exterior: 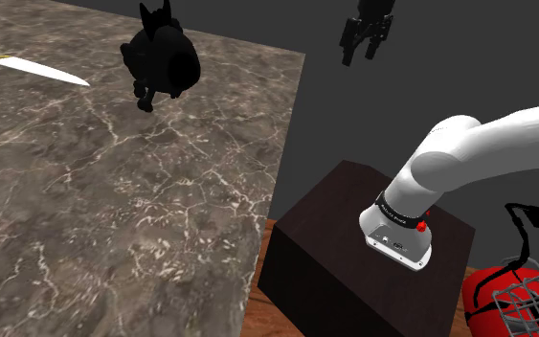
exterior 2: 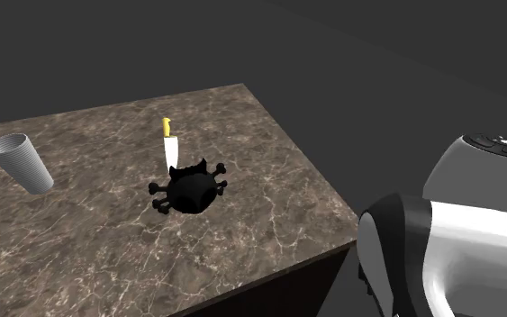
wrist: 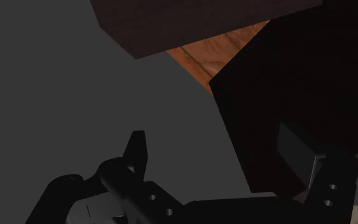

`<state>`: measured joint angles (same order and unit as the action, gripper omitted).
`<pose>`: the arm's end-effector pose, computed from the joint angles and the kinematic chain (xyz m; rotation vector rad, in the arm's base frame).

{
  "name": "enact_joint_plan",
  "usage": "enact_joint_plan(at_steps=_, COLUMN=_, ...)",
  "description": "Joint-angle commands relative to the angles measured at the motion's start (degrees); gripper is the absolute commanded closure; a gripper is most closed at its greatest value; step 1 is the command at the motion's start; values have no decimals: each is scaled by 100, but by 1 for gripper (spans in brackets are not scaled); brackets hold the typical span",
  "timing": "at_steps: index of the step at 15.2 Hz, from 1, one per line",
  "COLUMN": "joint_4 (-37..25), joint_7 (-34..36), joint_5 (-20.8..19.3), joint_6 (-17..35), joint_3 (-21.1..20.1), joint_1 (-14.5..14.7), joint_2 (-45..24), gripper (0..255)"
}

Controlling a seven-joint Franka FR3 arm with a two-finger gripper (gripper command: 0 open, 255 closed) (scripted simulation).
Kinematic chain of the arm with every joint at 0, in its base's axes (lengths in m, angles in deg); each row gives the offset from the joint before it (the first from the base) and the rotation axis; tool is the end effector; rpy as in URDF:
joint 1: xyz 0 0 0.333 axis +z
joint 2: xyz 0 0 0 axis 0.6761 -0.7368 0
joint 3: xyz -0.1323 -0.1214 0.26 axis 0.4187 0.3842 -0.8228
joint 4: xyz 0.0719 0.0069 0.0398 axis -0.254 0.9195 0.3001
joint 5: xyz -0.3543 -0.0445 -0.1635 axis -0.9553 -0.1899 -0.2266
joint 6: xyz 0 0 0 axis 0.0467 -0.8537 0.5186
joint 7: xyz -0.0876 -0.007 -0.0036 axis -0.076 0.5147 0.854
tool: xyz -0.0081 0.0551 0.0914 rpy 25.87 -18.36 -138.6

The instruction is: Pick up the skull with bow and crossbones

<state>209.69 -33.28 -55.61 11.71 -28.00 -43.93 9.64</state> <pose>0.3053 -0.0440 0.5734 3.0716 -0.3367 -0.0794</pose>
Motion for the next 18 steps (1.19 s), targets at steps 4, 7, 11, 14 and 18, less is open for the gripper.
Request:
enact_joint_plan(at_steps=4, joint_4=-213, joint_7=481, joint_5=260, joint_6=69, joint_3=-367, joint_1=111, joint_2=-209, gripper=0)
enact_joint_plan(at_steps=7, joint_4=-487, joint_7=955, joint_5=478, joint_6=146, joint_3=-724, joint_1=201, joint_2=-477, gripper=0)
enact_joint_plan(at_steps=11, joint_4=-946, joint_7=1582, joint_5=689, joint_6=243, joint_3=-1184, joint_1=286, joint_2=-913, gripper=0)
enact_joint_plan(at_steps=14, joint_4=-1362, joint_7=2051, joint_5=780, joint_6=302, joint_3=-1522, joint_1=320, joint_2=-1296, gripper=0)
enact_joint_plan(at_steps=18, joint_4=-2015, joint_7=2689, joint_5=797, joint_6=346, joint_3=-1965, joint_1=342, joint_2=-1877, gripper=0)
